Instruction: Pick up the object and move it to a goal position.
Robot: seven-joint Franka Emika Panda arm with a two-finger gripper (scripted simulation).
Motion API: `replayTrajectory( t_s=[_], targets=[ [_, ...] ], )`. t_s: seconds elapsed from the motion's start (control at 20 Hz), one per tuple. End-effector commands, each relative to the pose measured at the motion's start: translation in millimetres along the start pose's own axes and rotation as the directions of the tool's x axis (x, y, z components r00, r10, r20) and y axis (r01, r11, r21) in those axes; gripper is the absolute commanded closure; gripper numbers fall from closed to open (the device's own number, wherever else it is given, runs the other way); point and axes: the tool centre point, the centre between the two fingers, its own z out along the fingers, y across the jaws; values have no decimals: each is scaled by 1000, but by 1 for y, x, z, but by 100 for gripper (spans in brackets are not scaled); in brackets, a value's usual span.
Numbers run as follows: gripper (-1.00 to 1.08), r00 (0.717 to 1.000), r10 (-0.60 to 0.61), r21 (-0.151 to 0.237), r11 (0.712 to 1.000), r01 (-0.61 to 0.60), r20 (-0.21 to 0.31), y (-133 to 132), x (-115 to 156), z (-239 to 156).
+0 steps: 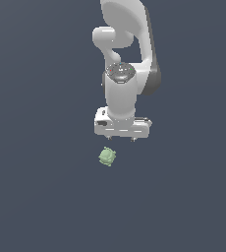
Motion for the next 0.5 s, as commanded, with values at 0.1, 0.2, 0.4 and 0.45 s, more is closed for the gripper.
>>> replayTrajectory(
  t_s=[0.1,0.2,0.4,0.45],
  targets=[
    [-92,993,120,-19,993,-120,5,22,11,25],
    [-92,985,171,-28,985,-170,5,32,15,36],
    [-92,969,248,-44,968,-248,3,47,21,54],
    [-92,965,263,-48,964,-262,3,50,22,57]
  ],
)
